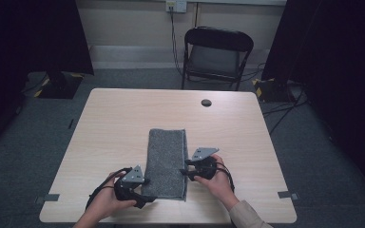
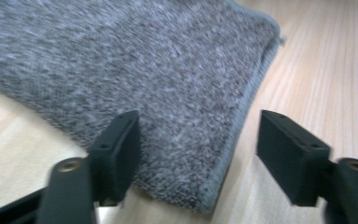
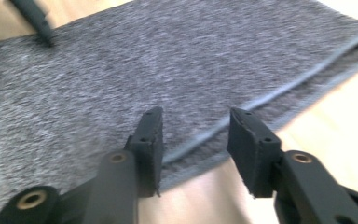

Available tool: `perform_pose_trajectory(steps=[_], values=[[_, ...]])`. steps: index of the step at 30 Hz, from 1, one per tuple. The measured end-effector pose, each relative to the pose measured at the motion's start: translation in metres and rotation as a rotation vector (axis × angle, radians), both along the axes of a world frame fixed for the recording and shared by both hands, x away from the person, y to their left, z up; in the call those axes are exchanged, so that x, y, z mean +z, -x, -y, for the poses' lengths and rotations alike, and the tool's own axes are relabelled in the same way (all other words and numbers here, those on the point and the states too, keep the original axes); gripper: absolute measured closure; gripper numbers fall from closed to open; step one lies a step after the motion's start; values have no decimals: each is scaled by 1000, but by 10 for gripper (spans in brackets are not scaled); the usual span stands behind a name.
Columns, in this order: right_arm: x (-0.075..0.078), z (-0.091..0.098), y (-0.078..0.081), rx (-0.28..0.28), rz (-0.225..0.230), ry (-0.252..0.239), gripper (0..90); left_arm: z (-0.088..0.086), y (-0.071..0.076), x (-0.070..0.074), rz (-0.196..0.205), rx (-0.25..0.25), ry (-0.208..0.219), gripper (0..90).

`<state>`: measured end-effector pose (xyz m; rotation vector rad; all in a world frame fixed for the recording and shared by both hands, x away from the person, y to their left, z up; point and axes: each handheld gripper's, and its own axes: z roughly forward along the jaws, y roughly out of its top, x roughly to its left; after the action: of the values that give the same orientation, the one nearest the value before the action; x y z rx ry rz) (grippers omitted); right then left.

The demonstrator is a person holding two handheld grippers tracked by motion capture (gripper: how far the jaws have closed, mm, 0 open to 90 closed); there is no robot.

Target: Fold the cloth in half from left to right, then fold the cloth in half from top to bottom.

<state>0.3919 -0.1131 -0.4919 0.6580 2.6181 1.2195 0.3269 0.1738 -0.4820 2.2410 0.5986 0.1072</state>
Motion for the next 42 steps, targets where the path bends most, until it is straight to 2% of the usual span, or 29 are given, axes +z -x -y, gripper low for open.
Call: perform_pose_trajectory(steps=[2,6,8,10,14,16,21,22,24,32,34,35,39,42], values=[[-5,-4,3,14,-9,4,492,0,-2,0,10,11,11,250],[-5,-5,3,17,-5,7,485,4,-9,-3,34,13,23,243],[-6,-4,4,16,-4,2,485,5,-15,-1,37,16,59,203],[-6,-3,5,20,-1,4,485,5,-21,3,57,24,98,202],[-6,-1,8,26,-6,7,484,5,-30,8,76,38,86,182],[-4,2,11,36,-15,18,468,7,-32,8,70,35,78,186],[-1,7,12,16,-21,10,338,4,-36,10,67,42,65,184],[3,10,10,1,-32,-16,313,3,-38,11,70,51,62,182],[5,11,9,-7,-26,-19,297,0,-43,13,72,68,59,180],[8,15,-11,-47,-20,4,281,-7,-68,11,71,115,46,168],[6,12,-23,-74,-16,9,275,-7,-78,11,77,128,47,169],[6,12,-23,-74,-16,9,275,-7,-82,11,74,133,44,169],[3,10,-45,-129,-28,-12,287,-6,-102,10,67,157,36,170],[0,7,-55,-140,-30,5,295,-6,-114,6,56,175,38,174]])
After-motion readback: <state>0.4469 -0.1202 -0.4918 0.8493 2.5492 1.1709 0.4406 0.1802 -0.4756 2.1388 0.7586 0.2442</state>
